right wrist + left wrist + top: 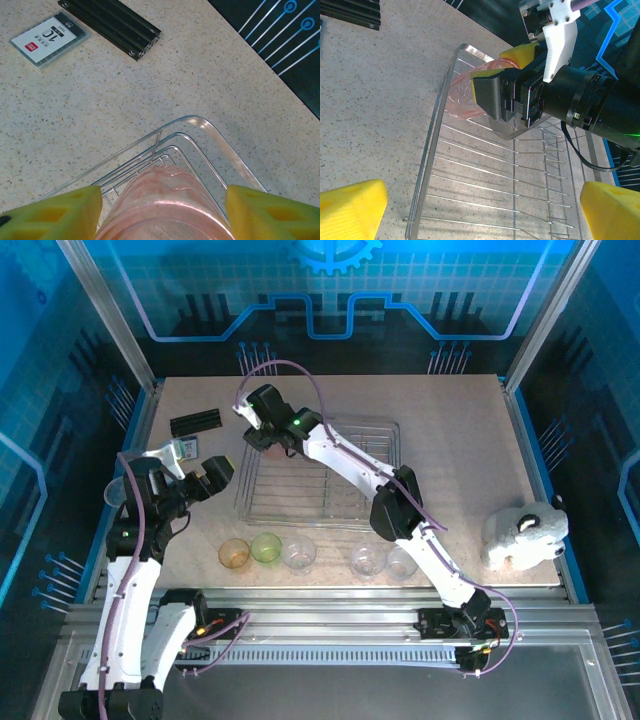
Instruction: Load the cups into the dish rack
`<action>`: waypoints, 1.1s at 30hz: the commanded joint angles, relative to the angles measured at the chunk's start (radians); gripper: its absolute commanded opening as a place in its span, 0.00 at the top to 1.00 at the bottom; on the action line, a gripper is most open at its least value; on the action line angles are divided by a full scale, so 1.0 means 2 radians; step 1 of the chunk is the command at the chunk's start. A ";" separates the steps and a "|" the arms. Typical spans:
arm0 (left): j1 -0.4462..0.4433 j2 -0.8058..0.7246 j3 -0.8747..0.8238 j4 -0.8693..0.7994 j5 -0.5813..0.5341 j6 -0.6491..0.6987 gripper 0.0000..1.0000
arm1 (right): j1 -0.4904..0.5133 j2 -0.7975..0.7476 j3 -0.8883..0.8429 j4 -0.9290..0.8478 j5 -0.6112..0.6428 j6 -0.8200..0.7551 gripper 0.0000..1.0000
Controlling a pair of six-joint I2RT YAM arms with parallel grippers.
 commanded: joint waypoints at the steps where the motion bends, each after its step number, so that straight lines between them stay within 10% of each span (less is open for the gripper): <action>1: -0.001 -0.006 0.010 -0.006 -0.008 0.015 0.01 | -0.002 0.007 0.006 0.036 0.015 -0.028 0.27; 17: -0.001 -0.006 0.014 -0.012 -0.016 0.009 0.01 | -0.002 -0.011 0.006 0.039 0.029 -0.068 0.11; 33: -0.001 0.022 0.095 -0.119 -0.157 0.032 0.01 | 0.009 -0.107 0.007 0.029 -0.047 0.003 0.05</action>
